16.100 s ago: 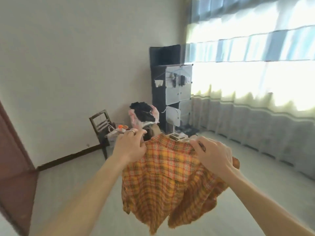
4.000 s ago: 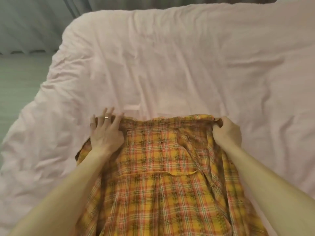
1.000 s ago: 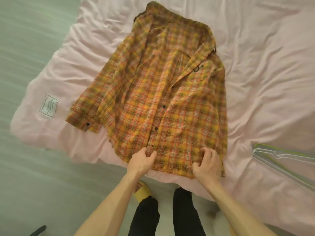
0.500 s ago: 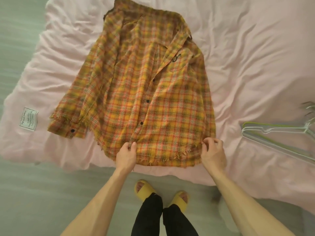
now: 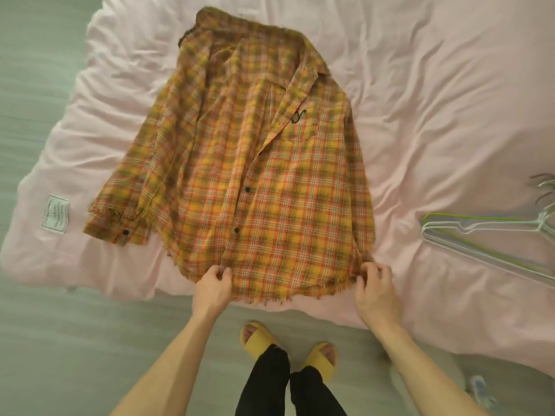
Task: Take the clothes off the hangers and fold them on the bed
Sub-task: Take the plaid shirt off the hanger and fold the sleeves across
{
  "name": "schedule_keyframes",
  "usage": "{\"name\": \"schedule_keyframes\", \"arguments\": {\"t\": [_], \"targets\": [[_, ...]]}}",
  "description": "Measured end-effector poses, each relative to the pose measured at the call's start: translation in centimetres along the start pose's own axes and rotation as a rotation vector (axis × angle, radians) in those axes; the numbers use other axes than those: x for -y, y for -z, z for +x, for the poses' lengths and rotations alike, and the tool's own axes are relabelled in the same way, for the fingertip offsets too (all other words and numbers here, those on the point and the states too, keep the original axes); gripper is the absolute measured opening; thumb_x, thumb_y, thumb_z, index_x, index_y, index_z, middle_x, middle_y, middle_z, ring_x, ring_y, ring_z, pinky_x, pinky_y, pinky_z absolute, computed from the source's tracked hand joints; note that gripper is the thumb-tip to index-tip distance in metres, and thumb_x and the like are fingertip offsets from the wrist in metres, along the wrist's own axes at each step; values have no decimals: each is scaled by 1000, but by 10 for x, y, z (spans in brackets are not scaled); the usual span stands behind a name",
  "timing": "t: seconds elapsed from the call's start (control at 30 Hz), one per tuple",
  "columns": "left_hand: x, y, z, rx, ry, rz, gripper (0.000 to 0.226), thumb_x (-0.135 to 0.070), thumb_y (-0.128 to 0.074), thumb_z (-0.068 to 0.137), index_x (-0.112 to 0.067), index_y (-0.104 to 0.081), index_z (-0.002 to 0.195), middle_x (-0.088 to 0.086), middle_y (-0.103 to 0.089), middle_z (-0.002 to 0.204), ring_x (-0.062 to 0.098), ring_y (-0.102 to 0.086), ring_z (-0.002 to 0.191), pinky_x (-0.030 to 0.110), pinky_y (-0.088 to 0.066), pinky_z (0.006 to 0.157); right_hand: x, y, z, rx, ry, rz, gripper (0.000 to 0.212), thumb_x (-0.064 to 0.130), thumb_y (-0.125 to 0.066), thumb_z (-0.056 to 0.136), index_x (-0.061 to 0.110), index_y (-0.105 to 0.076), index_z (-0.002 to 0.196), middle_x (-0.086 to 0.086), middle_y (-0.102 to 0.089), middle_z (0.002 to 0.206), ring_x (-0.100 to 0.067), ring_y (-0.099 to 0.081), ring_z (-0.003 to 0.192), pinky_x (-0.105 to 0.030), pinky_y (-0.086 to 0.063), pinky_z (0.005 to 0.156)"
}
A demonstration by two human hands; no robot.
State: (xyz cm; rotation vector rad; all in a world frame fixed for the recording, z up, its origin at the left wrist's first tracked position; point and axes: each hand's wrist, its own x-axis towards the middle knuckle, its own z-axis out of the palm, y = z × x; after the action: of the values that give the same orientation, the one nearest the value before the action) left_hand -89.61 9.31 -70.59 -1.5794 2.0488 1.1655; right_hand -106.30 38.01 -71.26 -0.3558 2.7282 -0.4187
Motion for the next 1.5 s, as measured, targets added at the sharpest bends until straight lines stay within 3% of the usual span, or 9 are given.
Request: {"name": "schedule_keyframes", "arguments": {"t": [0.07, 0.33, 0.47, 0.57, 0.97, 1.1, 1.23, 1.37, 1.5], "targets": [[-8, 1, 2, -1, 21, 8, 39, -38, -48, 98, -8, -58, 120, 11, -66, 105, 24, -58, 85, 33, -41, 68, 8, 6, 8, 12, 23, 1, 33, 27, -56, 96, 17, -51, 127, -7, -43, 129, -26, -59, 92, -37, -53, 67], [-8, 2, -11, -53, -13, 85, 19, -25, -48, 102, -11, -58, 109, 6, -65, 101, 30, -61, 94, 37, -46, 81, 14, 16, 18, 181, 113, -268, 31, 26, -45, 97, 23, -53, 126, -6, -48, 122, -30, -55, 102, -39, -51, 78], [-15, 9, -17, -32, 33, 161, 42, -24, -51, 98, -11, -47, 137, 10, -63, 122, 26, -57, 93, 36, -44, 79, 25, 31, 19, 199, 89, -265, 29, 19, -43, 91, 20, -53, 118, -5, -47, 126, -27, -49, 107, -40, -48, 86], [-32, 15, -25, -32, 50, 250, 53, -27, -54, 92, -13, -37, 140, 12, -52, 131, 30, -54, 106, 44, -48, 87, 42, 48, 25, 111, 140, -169, 28, 17, -47, 86, 17, -55, 113, -2, -51, 122, -24, -49, 107, -39, -48, 90], [-238, 52, 67, -122, -456, 335, 49, -36, -49, 96, -27, -37, 143, -2, -49, 136, 21, -51, 118, 42, -51, 93, 179, 111, 198, 59, 296, -63, 46, 32, -44, 96, 17, -44, 140, -3, -50, 138, -24, -48, 120, -37, -45, 98], [-292, 51, 131, -92, -539, 377, 50, -41, -51, 96, -24, -38, 142, 0, -51, 134, 23, -50, 121, 41, -49, 97, 220, 110, 272, 104, 208, 15, 48, 34, -46, 97, 17, -42, 142, -5, -52, 137, -23, -50, 120, -36, -46, 96], [-329, 44, 184, -29, -575, 455, 63, -50, -52, 96, -21, -32, 148, 3, -43, 146, 25, -45, 131, 43, -45, 102, 243, 108, 339, 165, -33, 302, 50, 36, -56, 96, 15, -45, 140, 1, -56, 126, -8, -53, 89, -23, -44, 75], [-358, 37, 216, -21, -614, 496, 72, -57, -53, 93, -21, -29, 150, 6, -37, 152, 28, -41, 135, 43, -45, 103, 246, 103, 393, 148, -322, 666, 54, 42, -65, 89, 13, -50, 132, 1, -67, 98, -17, -66, 90, -43, -57, 89], [-381, 25, 244, -119, -661, 593, 76, -65, -50, 92, -21, -30, 150, 7, -35, 155, 29, -38, 136, 44, -41, 104, 251, 105, 438, 204, -506, 1025, 38, 37, -70, 90, 9, -67, 116, -3, -73, 98, -14, -66, 70, -30, -52, 56]]}}
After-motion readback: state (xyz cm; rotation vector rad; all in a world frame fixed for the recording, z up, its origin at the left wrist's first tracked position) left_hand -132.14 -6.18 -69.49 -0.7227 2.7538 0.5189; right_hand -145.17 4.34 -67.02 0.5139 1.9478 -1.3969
